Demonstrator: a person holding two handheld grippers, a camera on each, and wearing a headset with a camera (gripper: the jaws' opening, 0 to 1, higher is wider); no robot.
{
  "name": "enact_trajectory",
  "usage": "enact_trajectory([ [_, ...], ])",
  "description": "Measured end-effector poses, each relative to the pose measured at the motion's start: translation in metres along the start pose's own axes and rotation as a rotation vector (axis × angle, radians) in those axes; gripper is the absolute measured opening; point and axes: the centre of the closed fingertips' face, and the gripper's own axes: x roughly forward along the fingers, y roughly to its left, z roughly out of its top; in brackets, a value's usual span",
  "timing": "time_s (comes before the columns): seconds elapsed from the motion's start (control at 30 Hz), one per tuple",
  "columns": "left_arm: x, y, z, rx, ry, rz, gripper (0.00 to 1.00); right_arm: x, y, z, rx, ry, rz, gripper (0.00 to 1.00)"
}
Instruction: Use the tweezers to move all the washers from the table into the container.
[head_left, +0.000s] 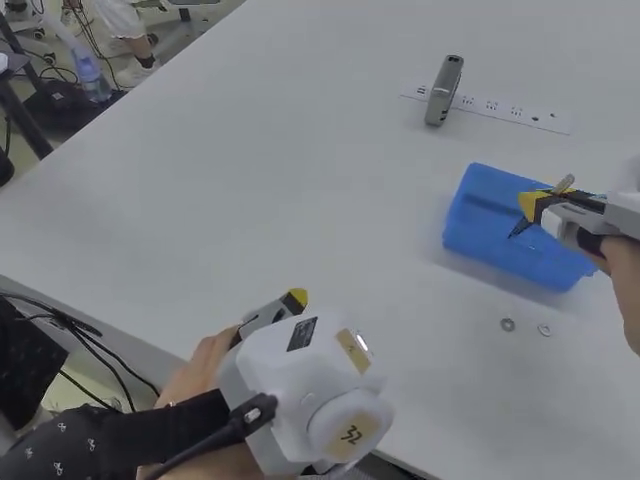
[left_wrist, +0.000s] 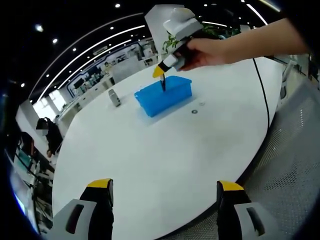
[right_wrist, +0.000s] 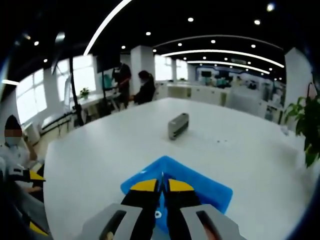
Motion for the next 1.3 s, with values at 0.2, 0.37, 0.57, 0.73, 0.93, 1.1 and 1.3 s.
enact_trajectory([
  [0.2,0.000,0.000,0.001,-0.002,-0.005,0.002,0.87,-0.015,0.001,0.017,0.003,-0.028,-0.002,0.03],
  [0.37,-0.001,0.000,0.001,0.000,-0.005,0.005,0.87,-0.024,0.008,0.019,-0.034,-0.031,0.013,0.03],
  [0.57,0.000,-0.001,0.000,0.002,0.003,-0.001,0.87,-0.034,0.016,0.012,-0.068,-0.018,0.033,0.03],
  [0.73,0.000,-0.001,-0.001,0.005,0.005,-0.001,0.87,-0.041,0.018,0.001,-0.045,-0.002,0.045,0.03],
  [0.93,0.000,-0.002,0.000,0.006,0.005,-0.006,0.87,-0.045,0.025,-0.016,-0.032,0.020,0.056,0.03],
  [1.1,0.000,-0.003,0.001,-0.001,0.001,-0.014,0.87,-0.043,0.027,-0.026,-0.016,0.036,0.063,0.03],
  [1.3,0.000,-0.003,0.000,0.000,0.001,-0.015,0.87,-0.045,0.031,-0.040,-0.003,0.060,0.070,0.03],
])
